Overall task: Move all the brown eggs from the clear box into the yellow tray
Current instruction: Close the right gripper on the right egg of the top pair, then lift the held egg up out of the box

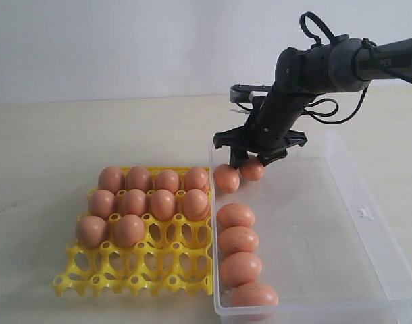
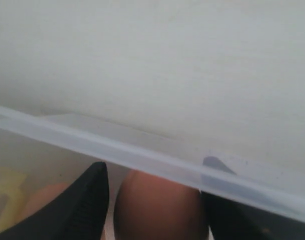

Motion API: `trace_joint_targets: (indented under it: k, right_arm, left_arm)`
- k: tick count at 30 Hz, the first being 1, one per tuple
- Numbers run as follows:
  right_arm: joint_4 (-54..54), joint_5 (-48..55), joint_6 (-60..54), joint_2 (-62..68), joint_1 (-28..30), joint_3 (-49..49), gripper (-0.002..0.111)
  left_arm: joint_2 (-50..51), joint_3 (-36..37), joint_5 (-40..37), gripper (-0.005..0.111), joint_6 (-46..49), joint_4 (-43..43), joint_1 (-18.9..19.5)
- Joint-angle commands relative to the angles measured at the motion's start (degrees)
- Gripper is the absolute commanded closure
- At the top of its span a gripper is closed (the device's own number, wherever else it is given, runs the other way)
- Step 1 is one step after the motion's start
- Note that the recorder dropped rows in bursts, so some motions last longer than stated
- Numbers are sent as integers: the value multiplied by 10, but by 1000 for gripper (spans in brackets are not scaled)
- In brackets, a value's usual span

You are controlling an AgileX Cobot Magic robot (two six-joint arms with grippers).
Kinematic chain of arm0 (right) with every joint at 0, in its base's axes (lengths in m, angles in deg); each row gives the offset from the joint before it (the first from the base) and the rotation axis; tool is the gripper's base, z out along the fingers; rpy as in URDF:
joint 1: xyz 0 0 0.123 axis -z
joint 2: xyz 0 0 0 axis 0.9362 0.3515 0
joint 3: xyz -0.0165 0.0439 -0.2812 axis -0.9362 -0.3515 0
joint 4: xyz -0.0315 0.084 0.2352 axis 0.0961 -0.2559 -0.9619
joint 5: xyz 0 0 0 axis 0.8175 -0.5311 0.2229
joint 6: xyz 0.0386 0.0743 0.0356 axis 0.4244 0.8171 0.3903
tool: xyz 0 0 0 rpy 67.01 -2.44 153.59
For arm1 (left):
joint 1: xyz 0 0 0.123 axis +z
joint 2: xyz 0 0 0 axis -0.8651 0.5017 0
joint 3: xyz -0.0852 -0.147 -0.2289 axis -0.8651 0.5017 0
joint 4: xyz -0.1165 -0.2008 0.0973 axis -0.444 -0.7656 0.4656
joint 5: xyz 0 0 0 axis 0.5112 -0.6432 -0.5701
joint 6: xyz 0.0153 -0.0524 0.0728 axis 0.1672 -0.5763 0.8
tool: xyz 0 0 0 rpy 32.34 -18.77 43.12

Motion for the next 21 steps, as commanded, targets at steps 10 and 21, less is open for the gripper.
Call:
trace_joint_targets:
  k: [10,21]
  right_arm:
    - [6,-18,-41,0,2,5,108]
    - [13,-53,-55,-106,-13,-22,108]
  left_arm:
    - [1,-2,7,107,-2,-1,-2]
    - [1,-2,7,107,-2,-1,-2]
